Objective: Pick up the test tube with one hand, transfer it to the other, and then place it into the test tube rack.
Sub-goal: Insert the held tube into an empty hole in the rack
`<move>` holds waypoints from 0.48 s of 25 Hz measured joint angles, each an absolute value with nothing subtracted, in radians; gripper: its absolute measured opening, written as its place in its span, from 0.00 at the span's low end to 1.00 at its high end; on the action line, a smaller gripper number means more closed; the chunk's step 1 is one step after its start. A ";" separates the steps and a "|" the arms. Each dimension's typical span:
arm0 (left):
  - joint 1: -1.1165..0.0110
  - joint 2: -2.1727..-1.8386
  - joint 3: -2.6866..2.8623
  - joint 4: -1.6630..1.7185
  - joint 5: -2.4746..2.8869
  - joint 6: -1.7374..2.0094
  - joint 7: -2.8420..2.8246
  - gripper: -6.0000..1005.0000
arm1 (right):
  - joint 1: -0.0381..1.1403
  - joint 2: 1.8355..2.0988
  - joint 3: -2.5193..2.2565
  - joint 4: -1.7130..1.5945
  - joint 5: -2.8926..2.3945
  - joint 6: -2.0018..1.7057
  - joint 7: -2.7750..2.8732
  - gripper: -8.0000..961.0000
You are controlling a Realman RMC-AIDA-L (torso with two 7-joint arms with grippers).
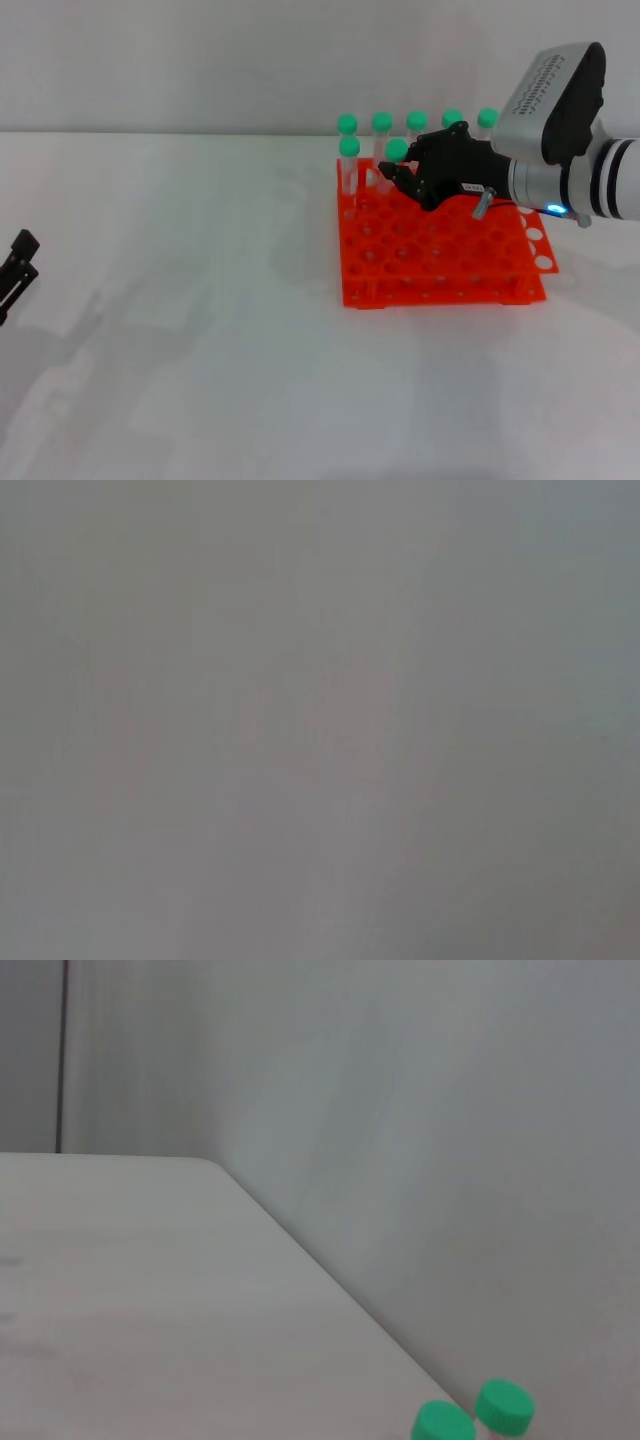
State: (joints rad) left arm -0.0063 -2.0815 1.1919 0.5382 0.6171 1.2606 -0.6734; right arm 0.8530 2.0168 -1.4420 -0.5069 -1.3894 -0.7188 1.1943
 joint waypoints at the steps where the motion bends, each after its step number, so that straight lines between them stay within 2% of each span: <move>1: -0.010 -2.082 1.192 0.526 0.615 1.261 -0.673 0.86 | 0.853 2.017 -1.443 -0.507 -1.389 -0.719 1.193 0.30; 12: -0.012 -2.080 1.192 0.515 0.615 1.263 -0.673 0.86 | 0.851 2.025 -1.462 -0.529 -1.385 -0.691 1.188 0.30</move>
